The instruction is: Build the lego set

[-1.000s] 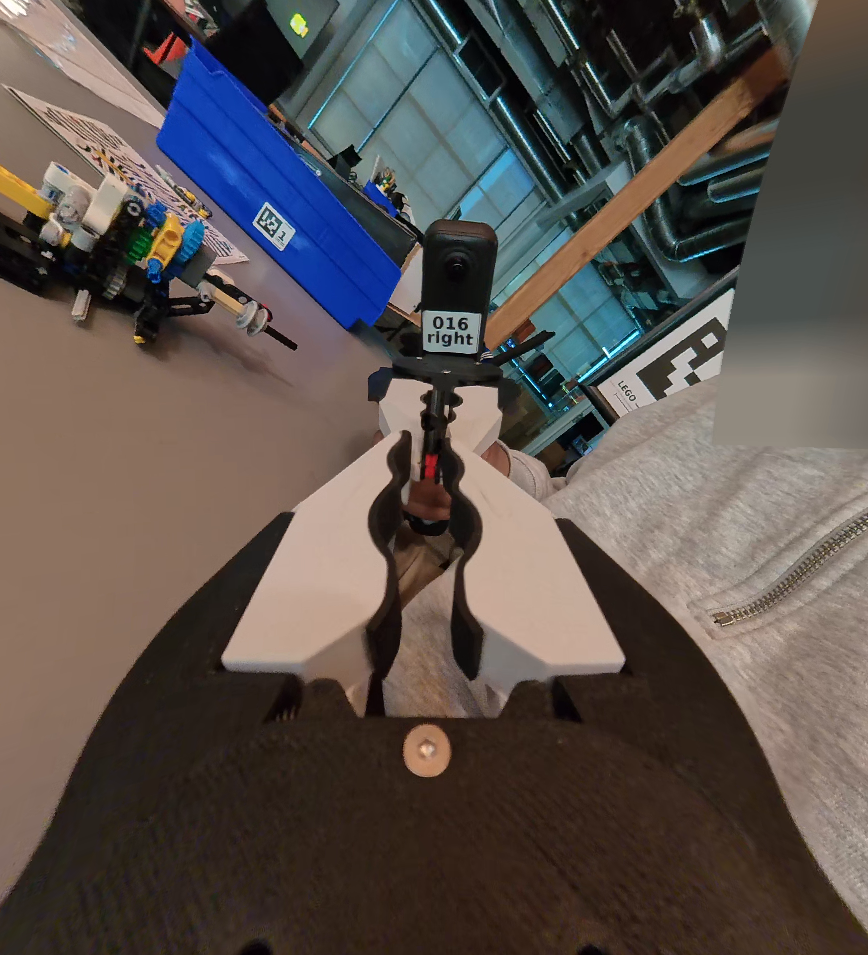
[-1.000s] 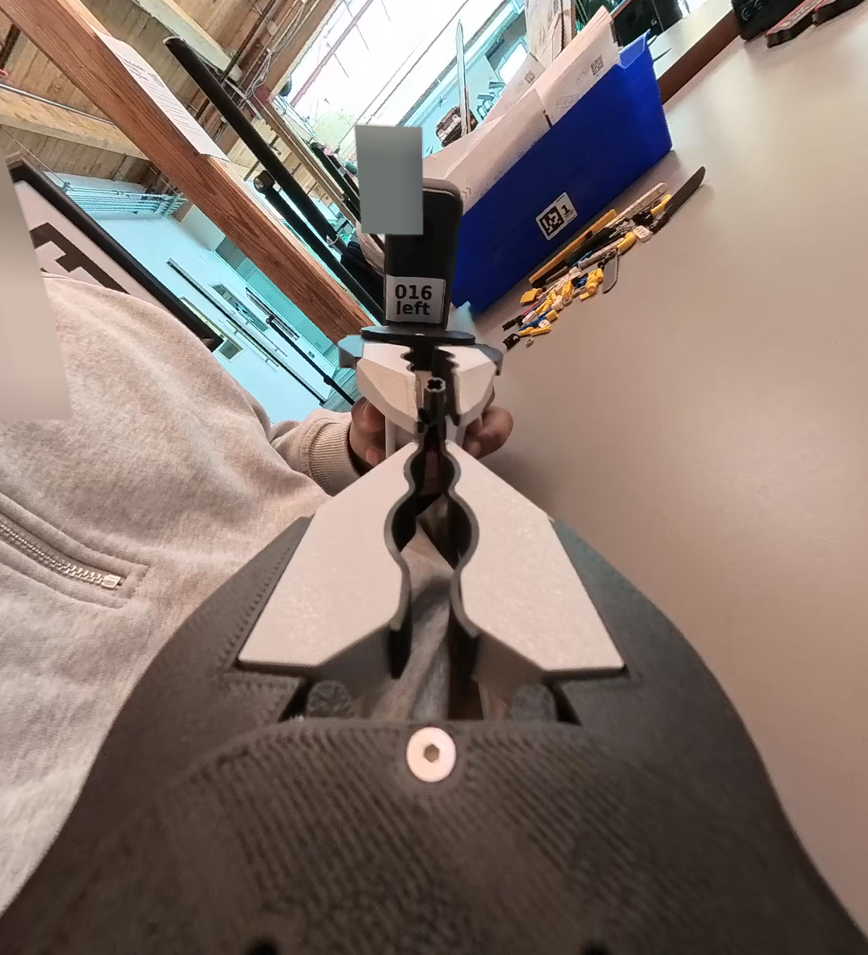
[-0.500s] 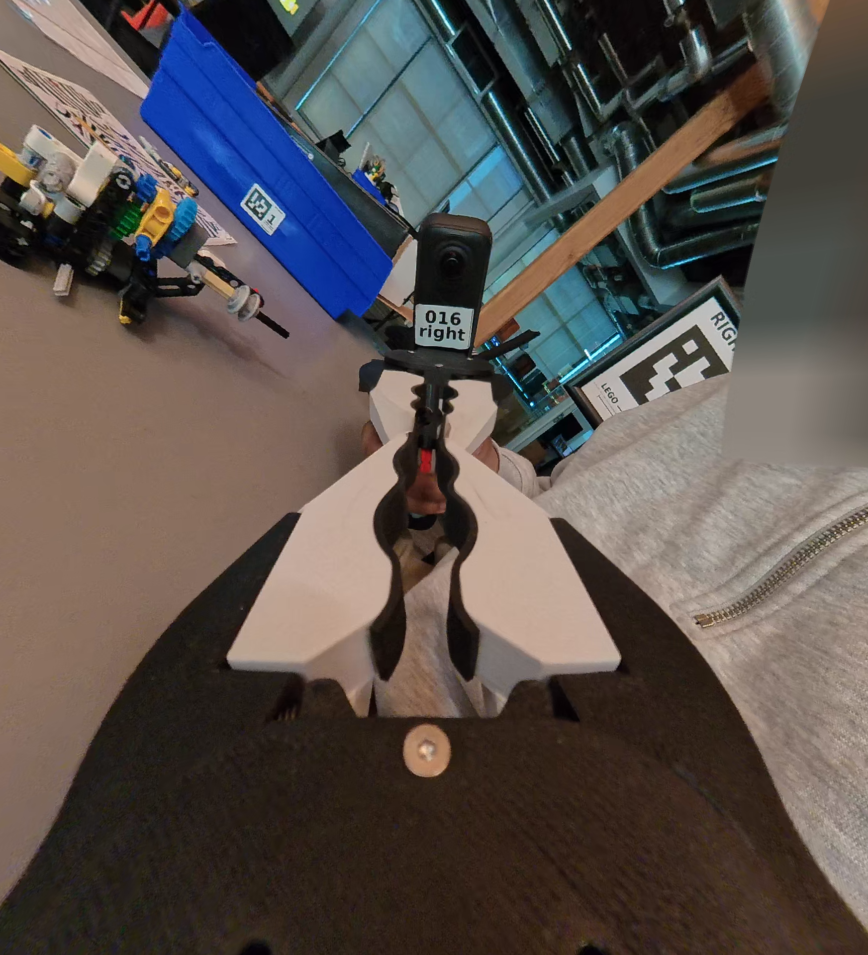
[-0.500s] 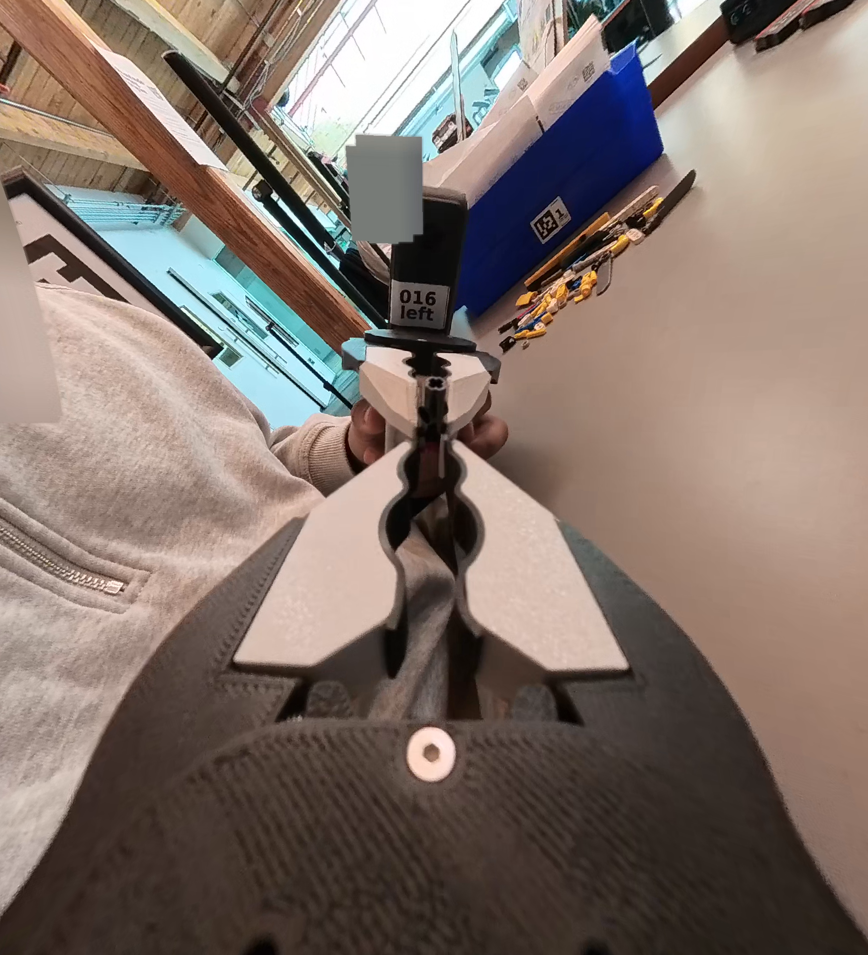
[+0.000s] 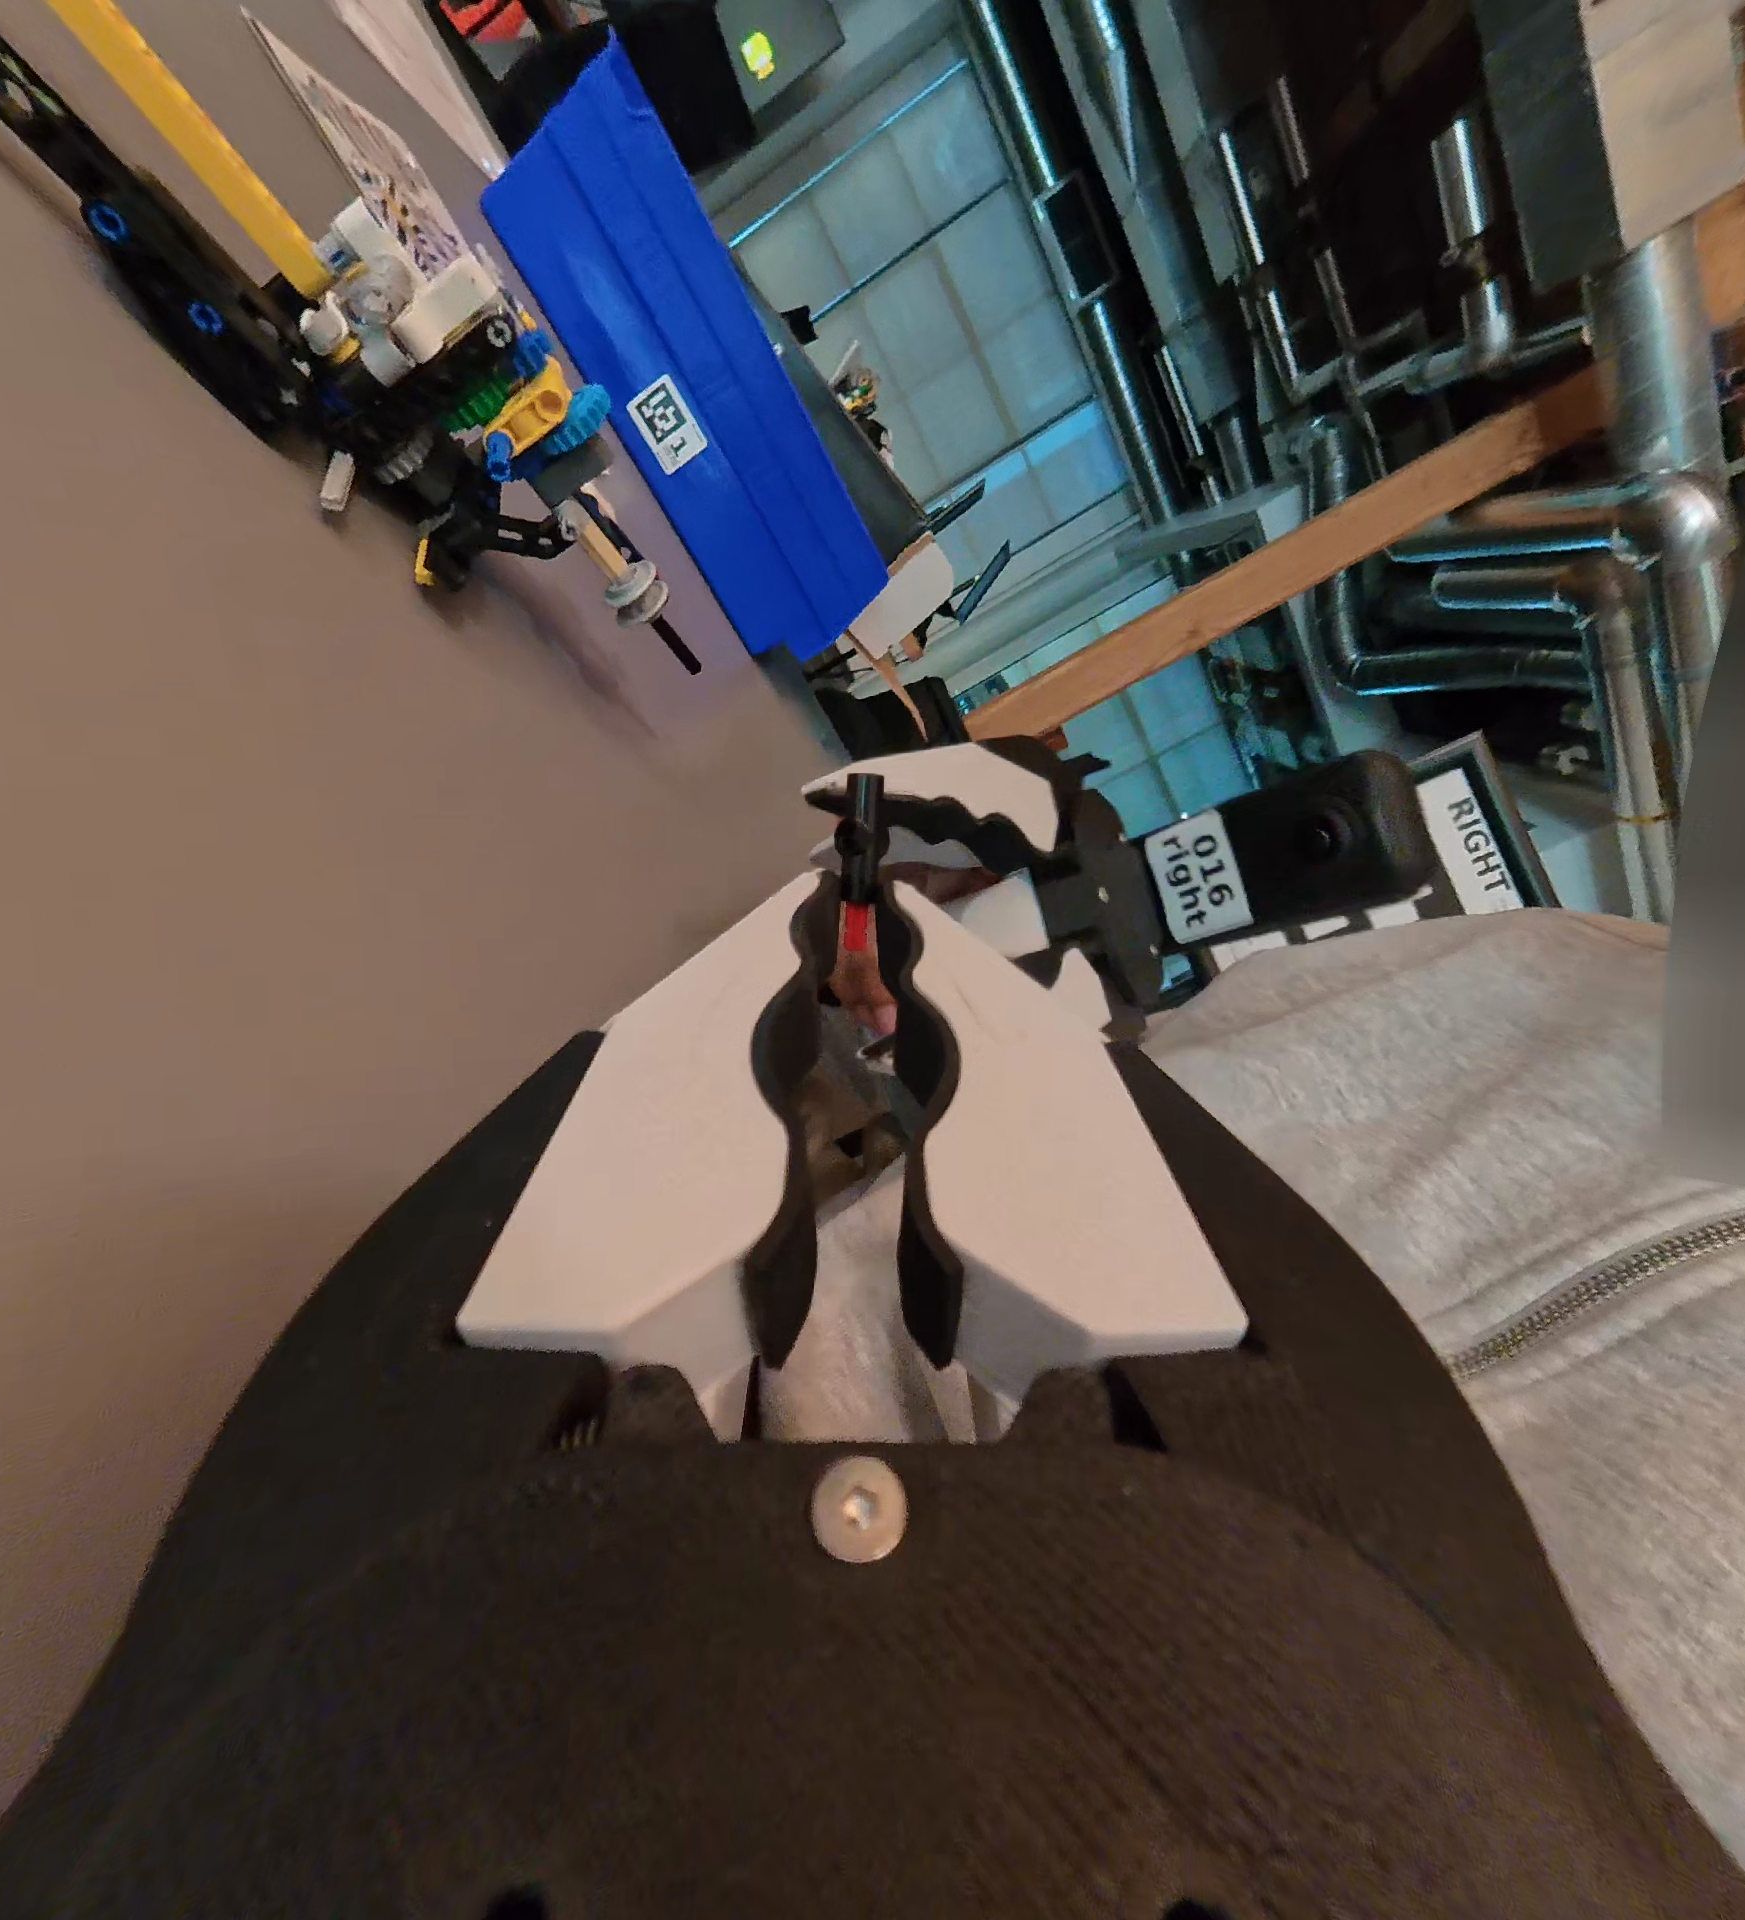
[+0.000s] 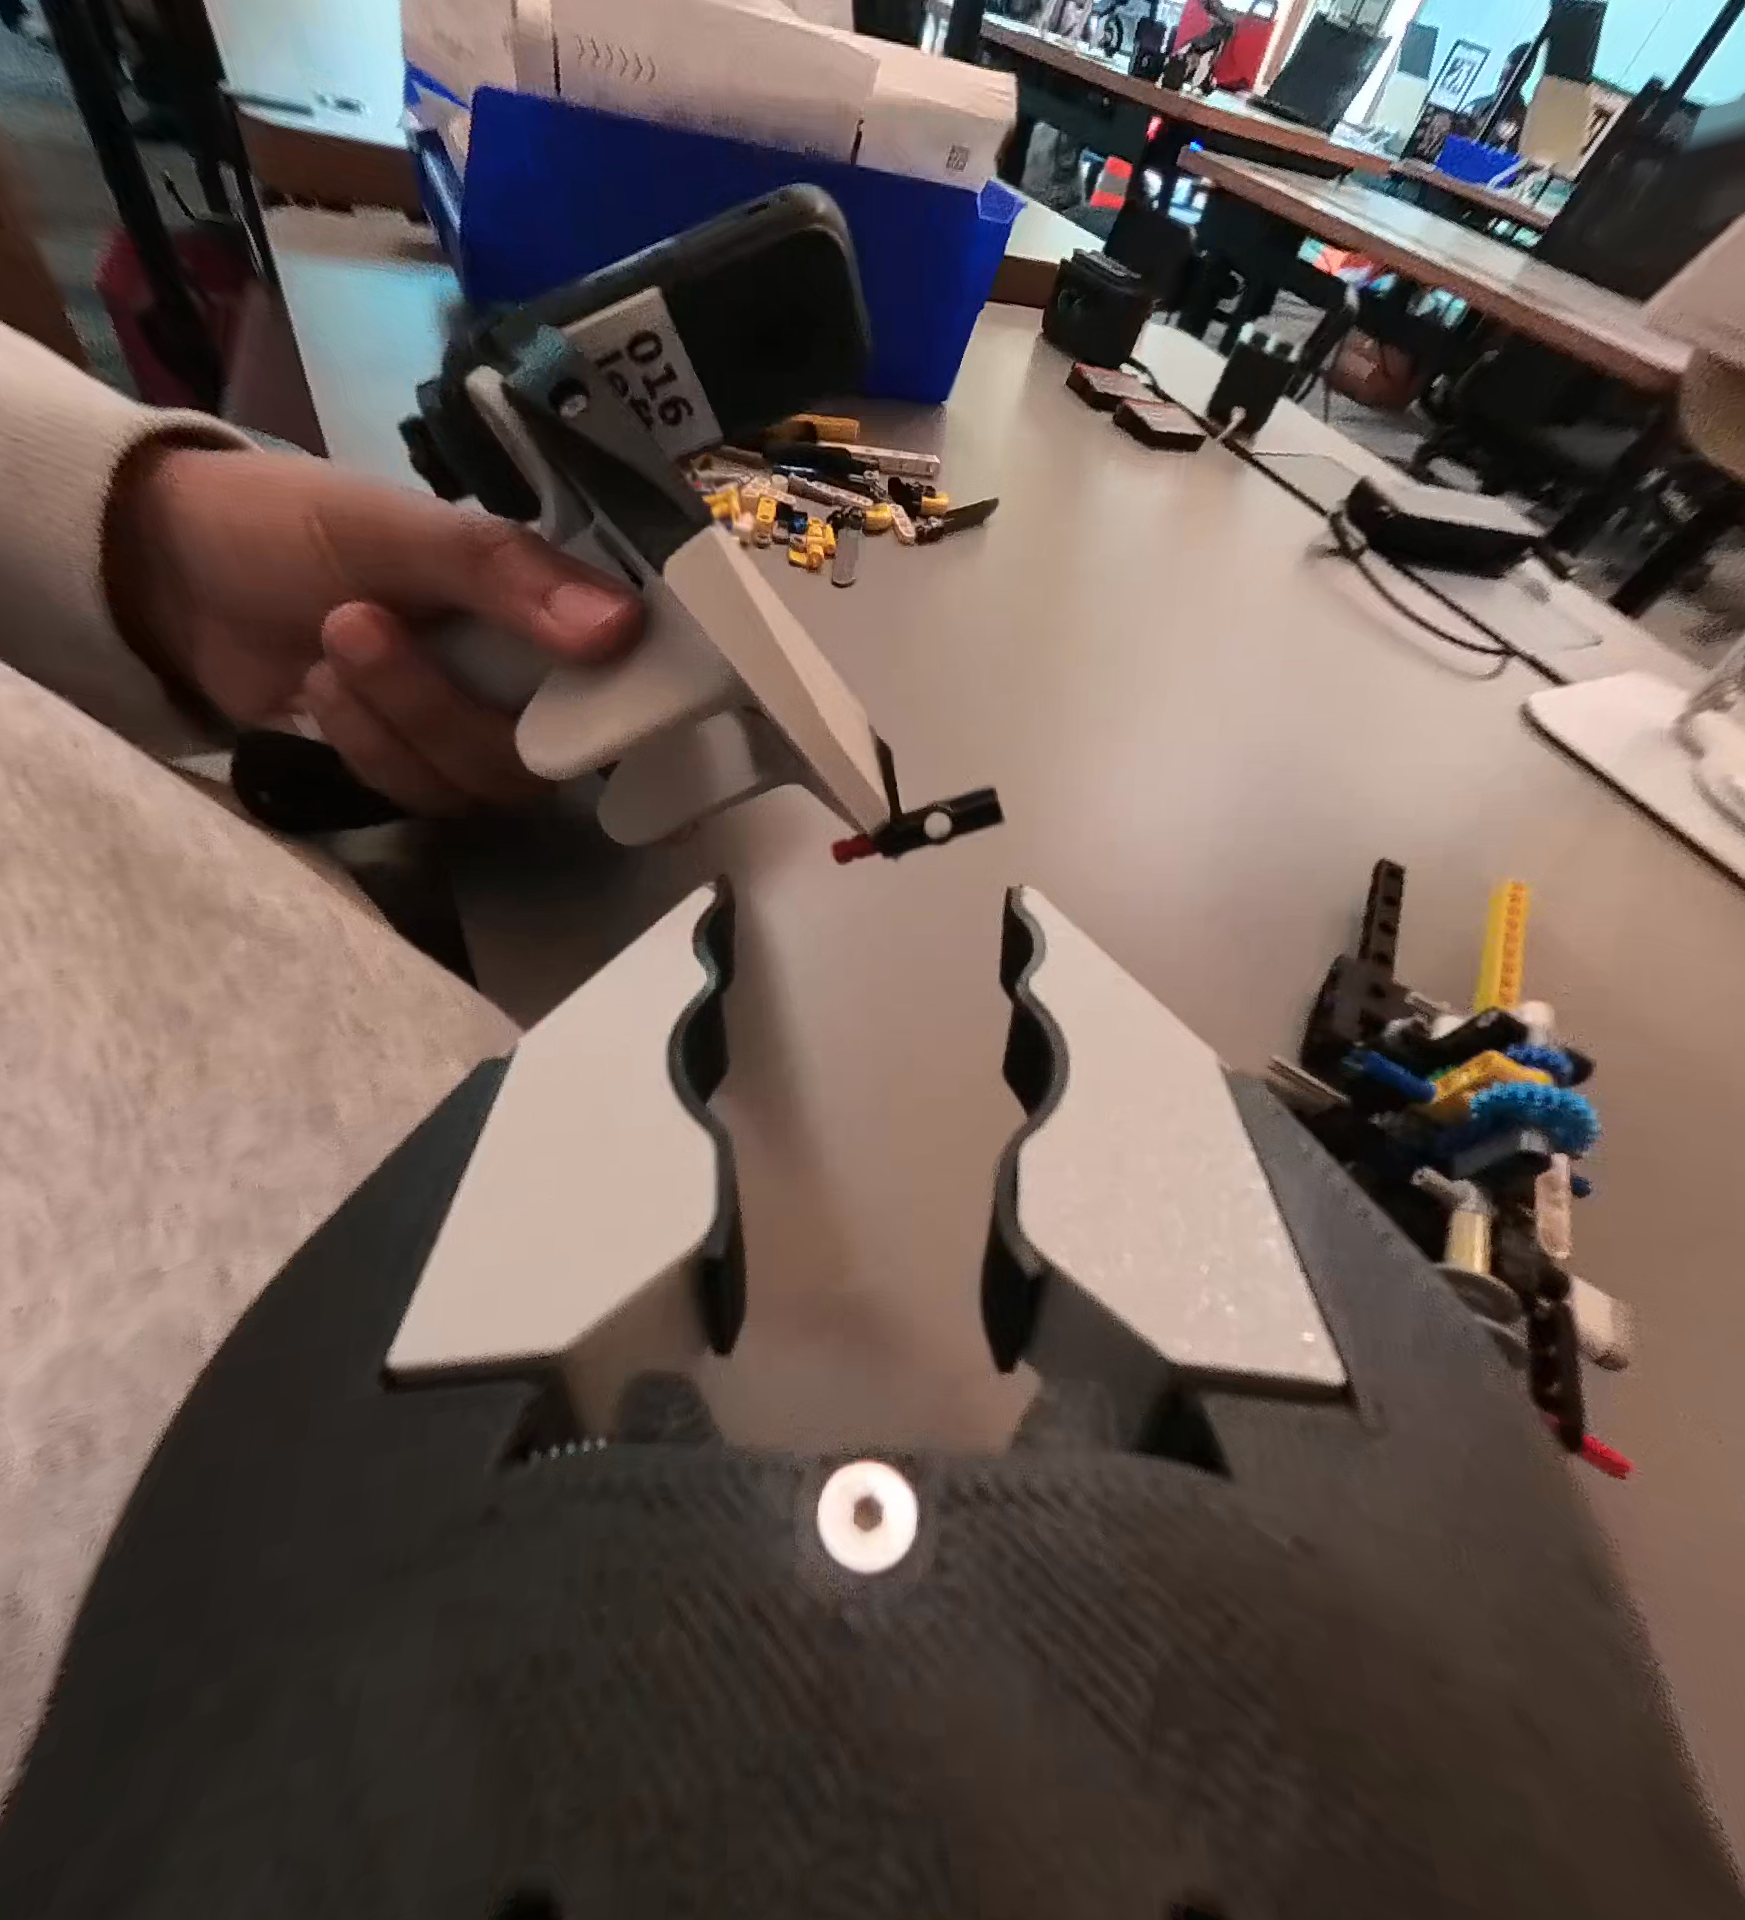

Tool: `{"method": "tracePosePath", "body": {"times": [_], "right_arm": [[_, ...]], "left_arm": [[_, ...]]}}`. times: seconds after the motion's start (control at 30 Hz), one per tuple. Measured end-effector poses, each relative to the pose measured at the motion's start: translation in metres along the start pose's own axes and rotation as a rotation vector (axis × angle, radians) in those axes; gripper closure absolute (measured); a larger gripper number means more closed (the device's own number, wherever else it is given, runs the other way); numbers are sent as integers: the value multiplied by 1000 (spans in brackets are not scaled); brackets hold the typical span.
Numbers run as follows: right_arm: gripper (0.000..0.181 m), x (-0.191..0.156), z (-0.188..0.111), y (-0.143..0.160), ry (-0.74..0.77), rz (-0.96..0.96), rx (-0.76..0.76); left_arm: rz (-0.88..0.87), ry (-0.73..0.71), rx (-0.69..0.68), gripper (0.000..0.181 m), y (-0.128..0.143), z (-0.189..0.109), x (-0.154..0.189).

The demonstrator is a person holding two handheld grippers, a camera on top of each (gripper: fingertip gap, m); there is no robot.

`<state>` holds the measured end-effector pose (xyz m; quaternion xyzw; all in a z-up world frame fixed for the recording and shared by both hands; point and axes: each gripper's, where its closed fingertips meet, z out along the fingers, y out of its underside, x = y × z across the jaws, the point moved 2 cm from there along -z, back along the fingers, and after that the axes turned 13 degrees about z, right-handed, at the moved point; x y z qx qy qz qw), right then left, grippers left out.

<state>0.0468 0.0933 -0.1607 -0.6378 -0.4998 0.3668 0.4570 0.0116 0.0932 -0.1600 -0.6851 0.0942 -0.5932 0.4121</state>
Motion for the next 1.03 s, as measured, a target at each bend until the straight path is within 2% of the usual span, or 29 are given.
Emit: {"method": "tracePosePath", "body": {"times": [0.37, 0.53, 1.03], "right_arm": [[136, 3, 0, 2, 99, -212, -17], [148, 0, 1, 7, 117, -319, -38], [149, -3, 1, 6, 89, -258, -13]], "left_arm": [[60, -65, -98, 177, 14, 6, -2], [66, -73, -122, 177, 17, 7, -3], [61, -29, -106, 169, 15, 6, 2]]}}
